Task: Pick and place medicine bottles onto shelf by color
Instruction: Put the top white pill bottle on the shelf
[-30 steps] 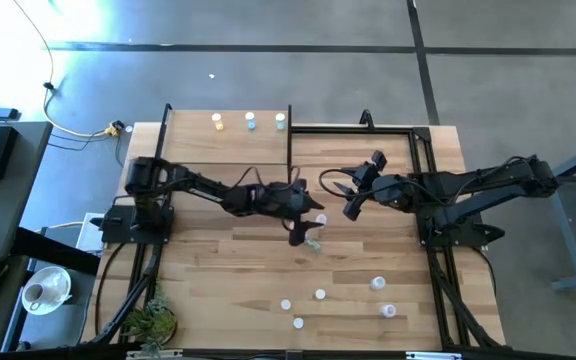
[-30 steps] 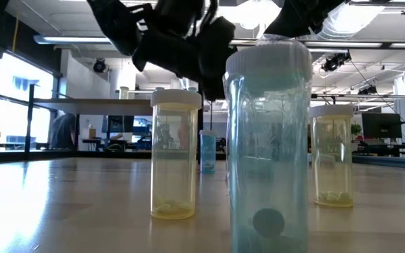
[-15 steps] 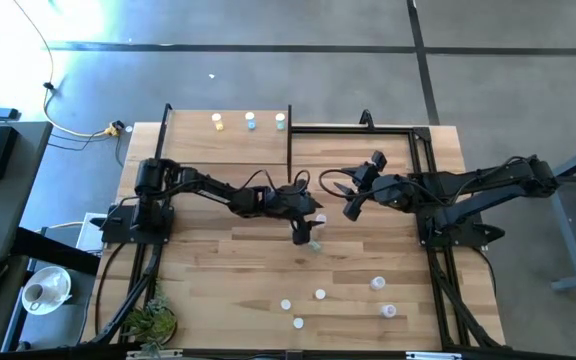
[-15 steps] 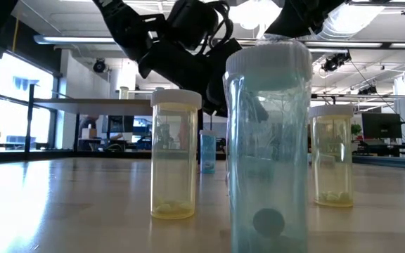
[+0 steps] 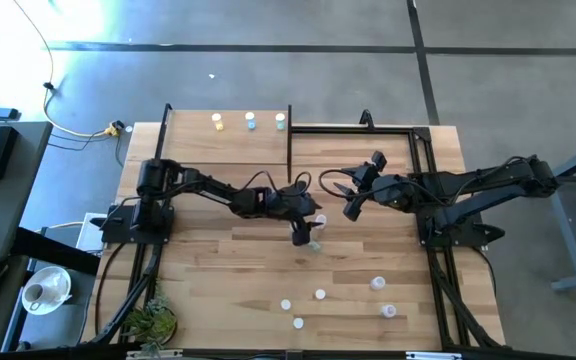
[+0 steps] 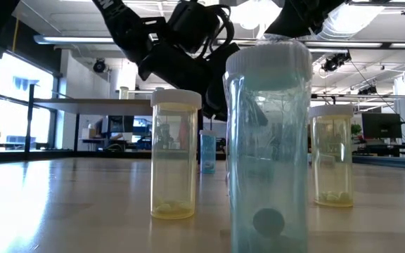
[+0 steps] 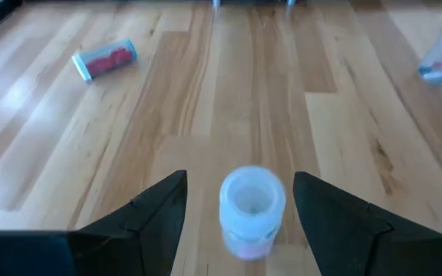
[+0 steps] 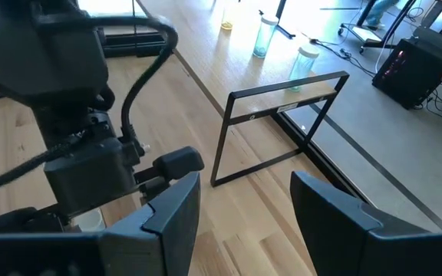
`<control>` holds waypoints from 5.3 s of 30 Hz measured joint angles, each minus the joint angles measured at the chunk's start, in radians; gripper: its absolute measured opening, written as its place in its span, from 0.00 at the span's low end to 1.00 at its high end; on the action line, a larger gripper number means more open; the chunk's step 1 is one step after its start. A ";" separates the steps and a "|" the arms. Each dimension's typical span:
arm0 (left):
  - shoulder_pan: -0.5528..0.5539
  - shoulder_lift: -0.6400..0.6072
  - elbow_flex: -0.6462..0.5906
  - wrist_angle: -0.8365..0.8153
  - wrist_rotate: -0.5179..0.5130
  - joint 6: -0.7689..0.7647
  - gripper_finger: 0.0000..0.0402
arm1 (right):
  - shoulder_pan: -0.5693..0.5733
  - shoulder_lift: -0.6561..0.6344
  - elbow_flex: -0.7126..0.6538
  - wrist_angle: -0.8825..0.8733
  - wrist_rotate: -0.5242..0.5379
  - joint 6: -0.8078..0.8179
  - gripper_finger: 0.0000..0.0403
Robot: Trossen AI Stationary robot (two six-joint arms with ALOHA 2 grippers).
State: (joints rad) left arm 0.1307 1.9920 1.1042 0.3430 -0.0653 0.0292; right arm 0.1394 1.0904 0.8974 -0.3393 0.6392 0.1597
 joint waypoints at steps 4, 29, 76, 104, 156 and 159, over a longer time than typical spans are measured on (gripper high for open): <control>0.006 0.002 0.000 0.000 -0.006 -0.018 0.57 | 0.000 0.000 0.000 0.000 0.000 0.000 0.48; 0.017 0.018 0.262 -0.490 0.059 0.052 0.57 | 0.000 0.000 0.000 0.000 0.000 -0.003 0.48; 0.017 0.099 0.263 -0.394 0.072 0.035 0.51 | 0.000 0.000 -0.001 0.000 0.000 -0.003 0.48; 0.017 -0.015 0.263 -0.460 0.080 0.050 0.31 | 0.000 -0.093 -0.001 0.000 0.000 -0.011 0.48; 0.779 -0.838 0.132 -1.256 -0.396 -0.341 0.31 | 0.000 -0.227 -0.001 -0.244 -0.106 0.147 0.48; 0.791 -0.835 0.132 -1.251 -0.381 -0.386 0.31 | 0.000 -0.227 -0.001 -0.248 -0.106 0.146 0.48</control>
State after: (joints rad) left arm 0.9216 1.1568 1.2358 -0.9076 -0.4461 -0.3568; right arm 0.1390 0.8639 0.8967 -0.5877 0.5335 0.3061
